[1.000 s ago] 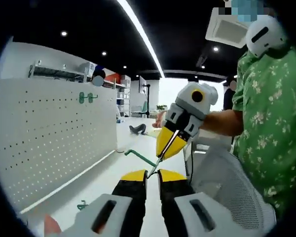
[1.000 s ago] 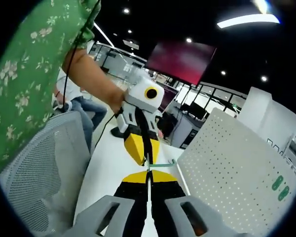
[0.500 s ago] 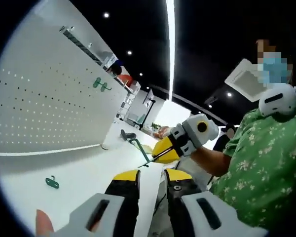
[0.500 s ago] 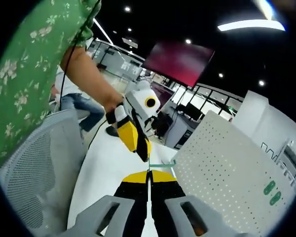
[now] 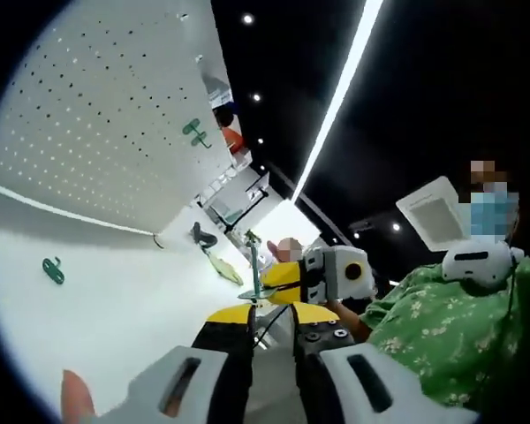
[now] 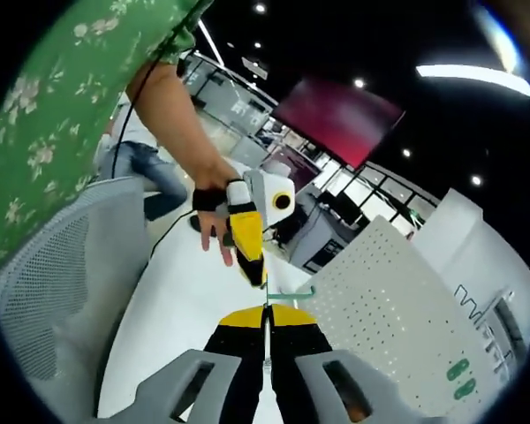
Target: Insert the hook assembly into the mounting plate slot until the hook locks in place.
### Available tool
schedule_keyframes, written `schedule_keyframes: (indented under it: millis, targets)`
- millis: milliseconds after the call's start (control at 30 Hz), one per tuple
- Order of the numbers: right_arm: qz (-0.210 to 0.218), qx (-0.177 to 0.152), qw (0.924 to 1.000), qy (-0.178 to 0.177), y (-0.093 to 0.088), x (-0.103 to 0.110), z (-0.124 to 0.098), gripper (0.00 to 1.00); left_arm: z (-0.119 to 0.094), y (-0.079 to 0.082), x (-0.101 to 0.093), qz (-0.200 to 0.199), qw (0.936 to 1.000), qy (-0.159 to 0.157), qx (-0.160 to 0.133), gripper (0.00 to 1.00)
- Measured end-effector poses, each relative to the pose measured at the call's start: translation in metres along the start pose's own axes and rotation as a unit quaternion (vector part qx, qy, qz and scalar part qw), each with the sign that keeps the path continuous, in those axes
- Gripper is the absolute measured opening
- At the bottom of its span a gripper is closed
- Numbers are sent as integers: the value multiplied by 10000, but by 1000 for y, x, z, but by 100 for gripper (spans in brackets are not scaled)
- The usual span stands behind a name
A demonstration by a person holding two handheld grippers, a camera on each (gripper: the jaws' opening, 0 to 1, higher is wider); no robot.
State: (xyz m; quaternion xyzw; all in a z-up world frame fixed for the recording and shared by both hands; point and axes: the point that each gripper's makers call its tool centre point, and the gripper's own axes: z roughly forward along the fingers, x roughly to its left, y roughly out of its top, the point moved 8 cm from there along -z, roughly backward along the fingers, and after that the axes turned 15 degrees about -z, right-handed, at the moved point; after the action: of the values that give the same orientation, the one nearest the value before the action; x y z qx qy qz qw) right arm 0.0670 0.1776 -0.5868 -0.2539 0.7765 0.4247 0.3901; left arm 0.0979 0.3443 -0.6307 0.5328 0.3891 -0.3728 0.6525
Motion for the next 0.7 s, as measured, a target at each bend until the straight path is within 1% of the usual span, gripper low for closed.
schedule_keyframes:
  millis: [200, 300, 333, 433, 500, 567, 600, 633, 667, 700]
  targets:
    - [-463, 116, 9989, -21, 4, 0, 3, 0, 0, 0, 2, -332, 9994, 30, -33, 12]
    - [-575, 92, 9983, -62, 5, -1, 3, 0, -1, 4, 3, -631, 9979, -47, -168, 11]
    - [-793, 186, 9967, -56, 5, -1, 4, 0, -1, 5, 4, -670, 9976, -45, -173, 10]
    - [-1025, 266, 9944, -70, 6, 0, 6, 0, -1, 7, 5, -705, 9974, 15, -171, 9]
    - [-1307, 364, 9907, -85, 7, -1, 6, 0, 0, 8, 6, -828, 9964, 3, -205, 8]
    - [-1461, 397, 9884, -108, 9, -1, 6, 0, 0, 9, 6, -857, 9961, -7, -211, 8]
    - [-1610, 429, 9859, -155, 11, -2, 6, 0, 0, 9, 6, -903, 9957, -27, -220, 8]
    - [-1864, 511, 9810, -182, 11, -3, 6, 0, 0, 10, 6, -921, 9955, -40, -237, 8]
    - [-1939, 550, 9794, -153, 12, -1, 6, 0, 0, 10, 6, -936, 9953, -30, -249, 7]
    - [-2113, 598, 9754, -205, 14, -2, 7, 0, 0, 11, 7, -948, 9952, -17, -256, 7]
